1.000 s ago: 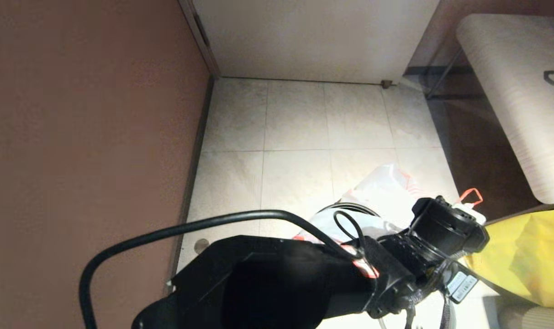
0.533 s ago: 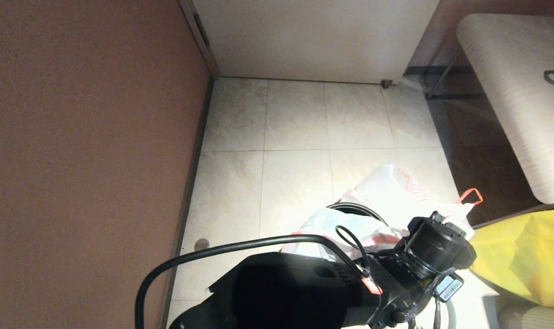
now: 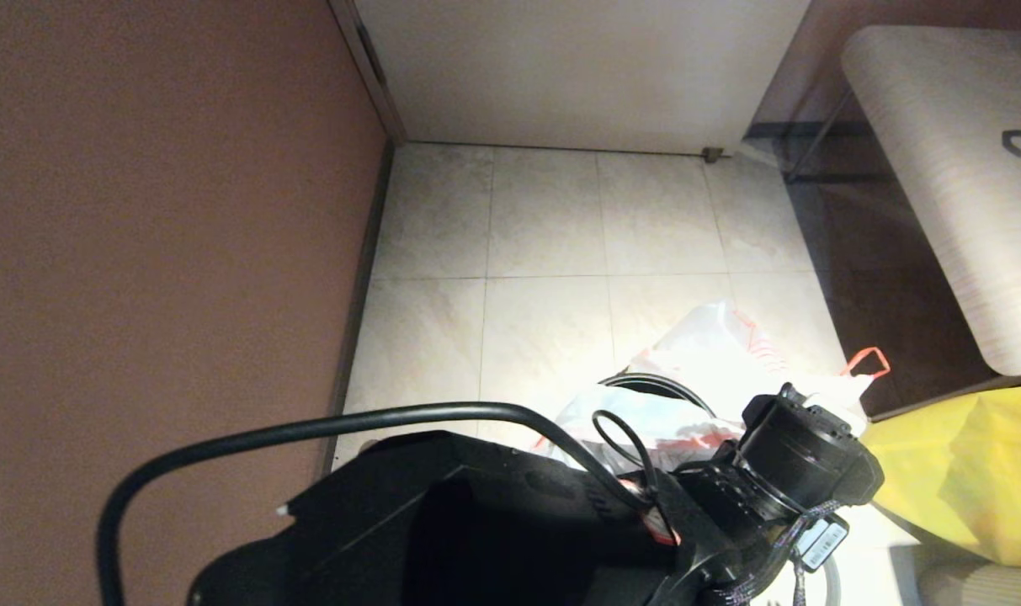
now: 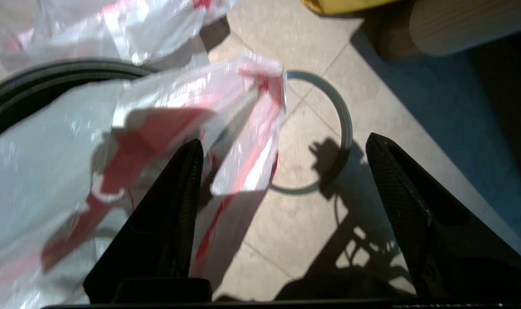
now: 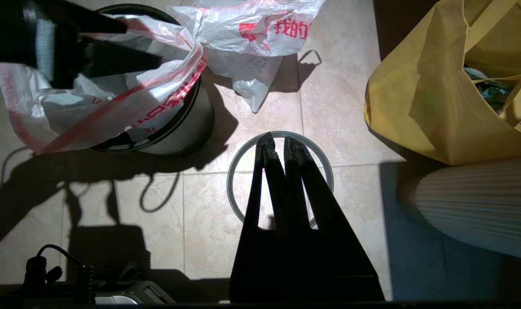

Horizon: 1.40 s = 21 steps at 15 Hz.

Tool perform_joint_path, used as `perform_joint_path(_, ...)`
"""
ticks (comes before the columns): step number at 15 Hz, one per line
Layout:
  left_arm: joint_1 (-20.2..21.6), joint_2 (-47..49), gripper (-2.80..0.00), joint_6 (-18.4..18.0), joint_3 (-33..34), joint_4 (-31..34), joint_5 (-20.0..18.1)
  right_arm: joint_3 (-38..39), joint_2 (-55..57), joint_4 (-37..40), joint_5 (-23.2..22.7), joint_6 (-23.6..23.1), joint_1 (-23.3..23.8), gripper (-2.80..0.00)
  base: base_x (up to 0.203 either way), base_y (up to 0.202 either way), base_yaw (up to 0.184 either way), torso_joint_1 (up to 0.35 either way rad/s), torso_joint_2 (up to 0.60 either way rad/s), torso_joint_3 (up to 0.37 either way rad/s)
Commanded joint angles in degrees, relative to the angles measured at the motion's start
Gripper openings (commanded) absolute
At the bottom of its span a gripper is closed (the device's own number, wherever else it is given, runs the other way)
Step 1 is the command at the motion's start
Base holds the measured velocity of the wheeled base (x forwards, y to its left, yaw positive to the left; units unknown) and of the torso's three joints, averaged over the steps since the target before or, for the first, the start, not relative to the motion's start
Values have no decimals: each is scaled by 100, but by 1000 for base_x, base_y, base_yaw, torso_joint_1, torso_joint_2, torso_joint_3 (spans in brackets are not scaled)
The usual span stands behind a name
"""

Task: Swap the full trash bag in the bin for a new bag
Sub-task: Put the new garbage bag on the trash can

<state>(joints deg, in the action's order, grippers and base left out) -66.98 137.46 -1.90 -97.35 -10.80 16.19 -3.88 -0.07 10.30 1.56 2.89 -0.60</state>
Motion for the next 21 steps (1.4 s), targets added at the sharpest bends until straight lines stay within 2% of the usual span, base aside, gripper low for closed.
perform_joint_path(1,13,-865,0,138,1052,-118,41,1,7,7,2,1,-2,-280,0,0,0,0,0,0)
perform_joint_path(2,35,-1099,-280,209,1590,-336,85,1,7,7,2,1,-2,-280,0,0,0,0,0,0)
perform_joint_path(5,267,-1852,-280,329,3225,-1039,286,1,7,7,13,-7,-2,-280,0,0,0,0,0,0)
perform_joint_path(7,502,-2648,-280,663,4161,-1256,428,-307,28,13,19,-201,9,-280,0,0,0,0,0,0)
perform_joint_path(8,575,-2965,-280,1051,4602,-1186,478,-699,180,78,9,-257,20,-280,0,0,0,0,0,0)
perform_joint_path(10,648,-3231,-280,2114,5259,-1010,548,-1293,941,182,12,-337,50,-280,0,0,0,0,0,0)
perform_joint_path(11,683,-3279,-280,2597,5491,-958,637,-1541,1390,204,12,-434,107,-280,0,0,0,0,0,0)
perform_joint_path(12,770,-3293,-280,2828,5680,-927,769,-1755,1816,214,12,-547,207,-280,0,0,0,0,0,0)
perform_joint_path(15,1205,-3237,-280,3323,6403,-1134,807,-2588,3192,284,99,-820,413,-280,0,0,0,0,0,0)
perform_joint_path(17,1464,-3182,-280,3488,6498,-1547,718,-2915,4021,411,318,-938,394,-280,0,0,0,0,0,0)
perform_joint_path(18,1541,-3136,-280,3586,6505,-1588,687,-2971,4391,455,502,-959,276,-280,0,0,0,0,0,0)
perform_joint_path(21,1917,-2759,-280,3786,6800,-1737,639,-3007,5541,490,1403,-704,-765,-280,0,0,0,0,0,0)
